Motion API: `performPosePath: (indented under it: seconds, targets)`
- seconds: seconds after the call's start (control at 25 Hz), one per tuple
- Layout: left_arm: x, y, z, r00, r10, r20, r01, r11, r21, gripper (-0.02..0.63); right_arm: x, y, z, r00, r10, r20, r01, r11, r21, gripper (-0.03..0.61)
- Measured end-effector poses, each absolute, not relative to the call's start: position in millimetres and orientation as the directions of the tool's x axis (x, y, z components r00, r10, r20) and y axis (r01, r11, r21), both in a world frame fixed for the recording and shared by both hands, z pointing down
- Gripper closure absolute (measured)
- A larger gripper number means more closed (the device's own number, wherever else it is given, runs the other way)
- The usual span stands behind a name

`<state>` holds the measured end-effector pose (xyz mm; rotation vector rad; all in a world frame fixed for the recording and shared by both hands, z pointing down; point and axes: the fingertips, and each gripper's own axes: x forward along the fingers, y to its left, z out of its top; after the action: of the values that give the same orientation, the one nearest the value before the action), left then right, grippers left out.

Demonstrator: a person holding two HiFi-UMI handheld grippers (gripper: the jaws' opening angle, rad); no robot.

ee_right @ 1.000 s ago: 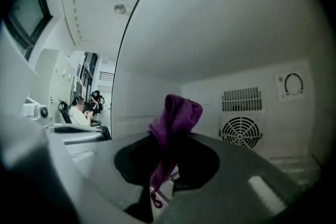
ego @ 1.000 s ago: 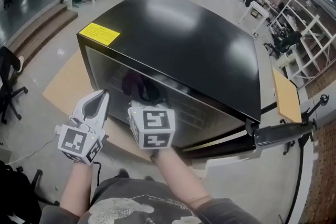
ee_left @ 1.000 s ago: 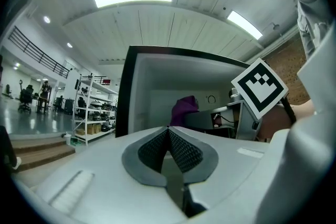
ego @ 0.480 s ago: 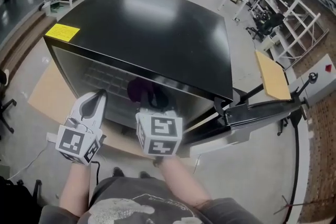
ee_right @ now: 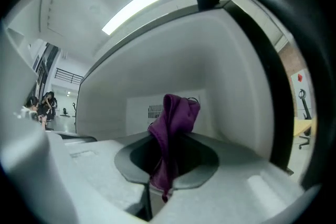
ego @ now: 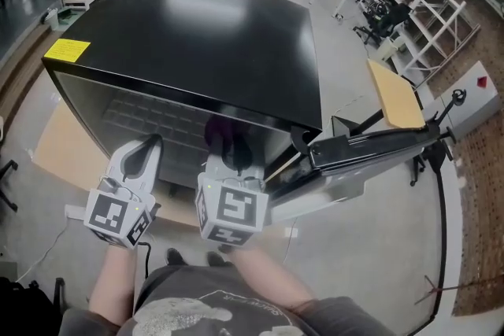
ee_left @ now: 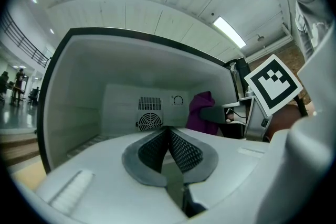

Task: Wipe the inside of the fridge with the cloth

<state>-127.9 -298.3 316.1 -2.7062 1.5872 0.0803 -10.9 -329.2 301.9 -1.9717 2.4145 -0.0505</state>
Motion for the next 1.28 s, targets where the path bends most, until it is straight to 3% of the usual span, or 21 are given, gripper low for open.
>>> performPosePath:
  seconds: [0.48,0.76,0.96,1.08,1.28]
  targets:
    - [-131,-288,329,0.532,-0.846,-0.038,-0.845,-0.533,0.044,0.596,-11,-271,315,-0.174,-0.984,-0.035,-0.985,0.174,0.002,0.538]
    - [-163,-277,362,0.495,-0.869,0.016,-0.868,-0.494,0.042,0.595,-85,-246,320,-0.442,-0.889,-0.115,-0.895,0.446,-0.005,0.538]
    - [-208,-276,378,0.389,-0.92,0.042,-0.921,-0.387,0.044,0.595,-130,-245,371,-0.607,-0.795,0.011,-0.793,0.606,0.068,0.538]
    - [-228,-277,387,0.338,-0.939,0.065,-0.941,-0.337,0.034,0.595,-151,-257,410,-0.638,-0.762,0.11,-0.758,0.647,0.084,0.538]
    - [-257,-281,412,0.308,-0.948,0.077,-0.951,-0.306,0.034,0.595,-191,-291,460,-0.655,-0.736,0.17,-0.723,0.676,0.142,0.538]
